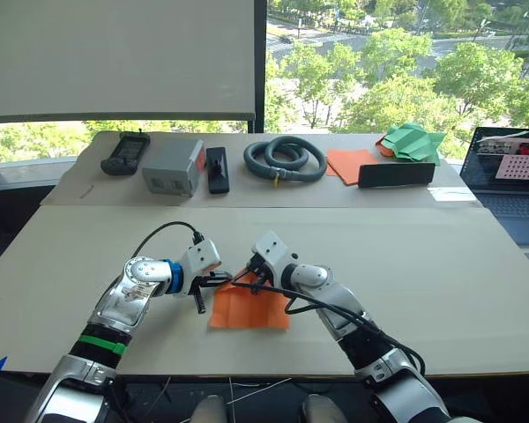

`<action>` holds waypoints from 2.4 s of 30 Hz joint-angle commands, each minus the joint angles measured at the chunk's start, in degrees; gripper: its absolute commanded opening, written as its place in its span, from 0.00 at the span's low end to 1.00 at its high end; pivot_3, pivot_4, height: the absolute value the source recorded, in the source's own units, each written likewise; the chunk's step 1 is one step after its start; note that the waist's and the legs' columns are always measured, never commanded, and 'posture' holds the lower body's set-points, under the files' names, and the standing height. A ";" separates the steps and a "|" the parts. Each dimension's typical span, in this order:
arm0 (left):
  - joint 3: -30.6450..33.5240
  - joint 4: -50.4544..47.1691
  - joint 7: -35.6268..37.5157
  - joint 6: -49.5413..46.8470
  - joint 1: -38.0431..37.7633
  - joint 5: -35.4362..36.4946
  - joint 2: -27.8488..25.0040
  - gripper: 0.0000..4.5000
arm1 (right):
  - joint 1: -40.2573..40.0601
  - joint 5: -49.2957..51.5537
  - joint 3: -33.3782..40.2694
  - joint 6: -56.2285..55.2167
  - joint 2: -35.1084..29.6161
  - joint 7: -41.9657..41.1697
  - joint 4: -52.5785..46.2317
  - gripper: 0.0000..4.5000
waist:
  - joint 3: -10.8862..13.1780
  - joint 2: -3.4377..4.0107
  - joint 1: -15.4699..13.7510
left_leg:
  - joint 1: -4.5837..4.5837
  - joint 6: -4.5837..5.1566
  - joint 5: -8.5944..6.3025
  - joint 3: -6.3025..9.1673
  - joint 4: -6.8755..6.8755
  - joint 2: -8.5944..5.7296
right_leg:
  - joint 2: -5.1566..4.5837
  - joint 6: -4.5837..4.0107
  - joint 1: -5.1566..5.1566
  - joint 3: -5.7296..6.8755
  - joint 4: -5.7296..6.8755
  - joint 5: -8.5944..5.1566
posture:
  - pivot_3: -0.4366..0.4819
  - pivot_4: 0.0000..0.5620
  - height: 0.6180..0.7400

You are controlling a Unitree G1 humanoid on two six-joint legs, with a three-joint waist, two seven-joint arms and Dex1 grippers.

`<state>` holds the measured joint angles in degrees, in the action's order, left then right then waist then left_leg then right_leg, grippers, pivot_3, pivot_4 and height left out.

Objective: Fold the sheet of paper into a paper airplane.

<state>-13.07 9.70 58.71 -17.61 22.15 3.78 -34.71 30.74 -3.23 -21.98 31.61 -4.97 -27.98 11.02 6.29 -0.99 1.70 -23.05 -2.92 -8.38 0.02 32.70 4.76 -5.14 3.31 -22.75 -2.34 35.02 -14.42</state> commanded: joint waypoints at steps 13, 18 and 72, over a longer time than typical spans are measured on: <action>0.92 -3.19 1.06 -5.85 -8.45 0.79 -6.41 0.00 | 0.06 -0.61 -0.77 -0.51 0.54 -0.48 1.40 0.00 | -0.02 0.06 0.88 | 0.18 0.04 -0.06 -0.01 -0.09 0.01 | -0.07 -0.04 0.00 0.01 -0.02 -0.02 | 0.48 0.27 0.79; 4.43 -2.16 0.02 -6.61 -5.57 3.14 -5.97 0.00 | 0.10 -0.63 -0.72 -0.74 0.74 -0.47 1.61 0.00 | 0.02 0.01 0.91 | 0.15 0.04 -0.07 -0.01 -0.14 0.01 | -0.06 -0.04 -0.11 0.01 -0.02 -0.02 | 0.48 0.27 0.79; -2.73 3.75 3.17 -1.15 1.53 3.54 2.55 0.00 | -16.51 16.43 8.55 8.47 -13.36 -10.88 -30.60 0.00 | 0.29 -0.31 -1.05 | -0.24 0.04 -0.06 -0.02 0.00 -0.06 | -0.10 -0.07 -0.29 0.04 -0.36 0.02 | 0.48 0.27 0.79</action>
<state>-14.50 11.58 61.87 -17.46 24.38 9.10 -31.72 13.20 12.24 -14.34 41.44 -18.69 -39.09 -18.85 6.58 -1.30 0.65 -23.29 -2.88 -8.44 0.00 32.70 4.70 -5.24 3.24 -23.04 -2.30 34.66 -14.39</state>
